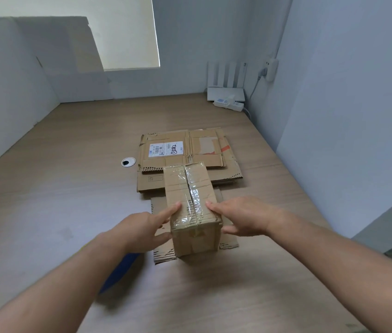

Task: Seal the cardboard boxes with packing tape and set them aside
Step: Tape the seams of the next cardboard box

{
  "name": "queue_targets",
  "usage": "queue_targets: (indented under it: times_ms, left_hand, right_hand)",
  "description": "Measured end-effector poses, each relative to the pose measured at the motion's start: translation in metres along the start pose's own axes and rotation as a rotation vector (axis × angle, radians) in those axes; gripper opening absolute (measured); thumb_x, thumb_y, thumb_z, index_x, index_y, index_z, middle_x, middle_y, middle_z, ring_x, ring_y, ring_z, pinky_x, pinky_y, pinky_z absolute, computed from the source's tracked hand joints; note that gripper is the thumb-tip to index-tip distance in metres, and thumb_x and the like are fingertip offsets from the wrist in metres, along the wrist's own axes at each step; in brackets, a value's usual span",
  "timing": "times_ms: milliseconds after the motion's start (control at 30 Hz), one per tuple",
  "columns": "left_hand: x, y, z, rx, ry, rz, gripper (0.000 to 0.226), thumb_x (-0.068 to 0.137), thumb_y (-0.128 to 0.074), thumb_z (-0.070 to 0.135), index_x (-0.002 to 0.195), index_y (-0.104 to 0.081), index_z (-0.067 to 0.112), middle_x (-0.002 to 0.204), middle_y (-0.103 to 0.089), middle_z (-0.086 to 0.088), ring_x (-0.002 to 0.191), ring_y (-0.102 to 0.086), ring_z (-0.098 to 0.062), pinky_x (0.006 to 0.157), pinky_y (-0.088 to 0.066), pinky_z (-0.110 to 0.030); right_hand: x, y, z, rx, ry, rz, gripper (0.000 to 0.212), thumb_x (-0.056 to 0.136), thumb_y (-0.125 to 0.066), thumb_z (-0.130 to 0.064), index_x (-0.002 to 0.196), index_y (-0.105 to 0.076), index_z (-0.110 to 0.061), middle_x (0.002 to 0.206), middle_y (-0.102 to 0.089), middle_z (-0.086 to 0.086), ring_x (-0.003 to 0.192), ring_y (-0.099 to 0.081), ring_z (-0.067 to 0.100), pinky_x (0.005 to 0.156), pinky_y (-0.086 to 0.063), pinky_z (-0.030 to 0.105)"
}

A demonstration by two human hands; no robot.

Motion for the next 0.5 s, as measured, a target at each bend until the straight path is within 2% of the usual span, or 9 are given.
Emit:
queue_targets:
  times_ms: [133,167,233,267,333,433,467,500]
  left_hand:
    - [0.002,0.0,0.005,0.11,0.003,0.044,0.079,0.095,-0.046,0.052,0.151,0.008,0.037,0.137,-0.055,0.003,0.117,-0.055,-0.018,0.093,-0.043,-0.028]
    - [0.003,-0.003,0.006,0.134,0.011,0.061,0.079,0.095,-0.045,0.053,0.152,0.006,0.035,0.135,-0.056,0.002,0.114,-0.057,-0.02,0.091,-0.045,-0.029]
    - [0.006,-0.009,0.008,0.159,0.035,0.108,0.076,0.095,-0.044,0.053,0.152,0.001,0.033,0.13,-0.06,0.0,0.11,-0.06,-0.023,0.087,-0.047,-0.031]
    - [0.009,-0.012,0.01,0.17,0.052,0.129,0.075,0.095,-0.044,0.054,0.152,-0.002,0.031,0.125,-0.062,-0.001,0.107,-0.061,-0.025,0.084,-0.047,-0.032]
    - [0.014,-0.017,0.014,0.213,0.092,0.161,0.071,0.095,-0.042,0.054,0.151,-0.006,0.028,0.116,-0.066,-0.002,0.1,-0.062,-0.027,0.076,-0.044,-0.032]
    - [0.017,-0.021,0.016,0.248,0.134,0.196,0.067,0.096,-0.04,0.052,0.15,-0.009,0.027,0.112,-0.067,-0.002,0.097,-0.063,-0.027,0.071,-0.041,-0.031]
    - [0.017,-0.022,0.015,0.24,0.138,0.202,0.067,0.096,-0.041,0.052,0.15,-0.01,0.028,0.113,-0.067,-0.002,0.097,-0.064,-0.027,0.072,-0.042,-0.03]
    - [0.017,-0.022,0.014,0.229,0.14,0.206,0.067,0.096,-0.041,0.052,0.15,-0.01,0.028,0.113,-0.067,-0.002,0.097,-0.064,-0.027,0.072,-0.042,-0.029]
  right_hand:
    - [0.004,-0.005,-0.005,-0.014,0.026,0.099,0.067,0.092,-0.057,-0.039,0.146,-0.028,-0.013,0.124,-0.059,0.008,0.112,-0.054,0.027,0.087,-0.048,0.042]
    - [0.003,-0.007,-0.005,-0.015,0.053,0.154,0.067,0.088,-0.063,-0.037,0.142,-0.036,-0.009,0.116,-0.062,0.009,0.105,-0.058,0.029,0.08,-0.051,0.043]
    - [0.001,-0.014,-0.006,-0.053,0.094,0.26,0.073,0.066,-0.083,-0.037,0.123,-0.05,-0.005,0.087,-0.068,0.009,0.075,-0.065,0.027,0.053,-0.054,0.037]
    - [0.0,-0.018,-0.01,-0.088,0.07,0.304,0.079,0.054,-0.088,-0.039,0.114,-0.051,-0.006,0.076,-0.066,0.007,0.062,-0.063,0.024,0.043,-0.049,0.031]
    - [0.003,-0.028,-0.017,-0.072,-0.009,0.384,0.087,0.04,-0.091,-0.041,0.108,-0.046,-0.009,0.067,-0.062,0.004,0.052,-0.057,0.02,0.036,-0.043,0.026]
    - [0.008,-0.036,-0.024,0.007,-0.057,0.376,0.087,0.041,-0.092,-0.035,0.11,-0.044,-0.01,0.071,-0.061,0.006,0.055,-0.059,0.022,0.037,-0.045,0.029]
    - [0.009,-0.035,-0.022,0.05,-0.061,0.331,0.085,0.048,-0.091,-0.033,0.115,-0.043,-0.011,0.079,-0.063,0.008,0.064,-0.062,0.025,0.043,-0.05,0.034]
    - [0.007,-0.03,-0.02,0.11,-0.066,0.283,0.083,0.058,-0.087,-0.034,0.123,-0.041,-0.011,0.093,-0.064,0.011,0.079,-0.064,0.029,0.056,-0.054,0.04]
Point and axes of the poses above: each hand's wrist, its own x-axis towards the middle knuckle, its own y-axis out of the back of the hand, z = x × y, the point moved 1 cm from there along x, towards the middle knuckle
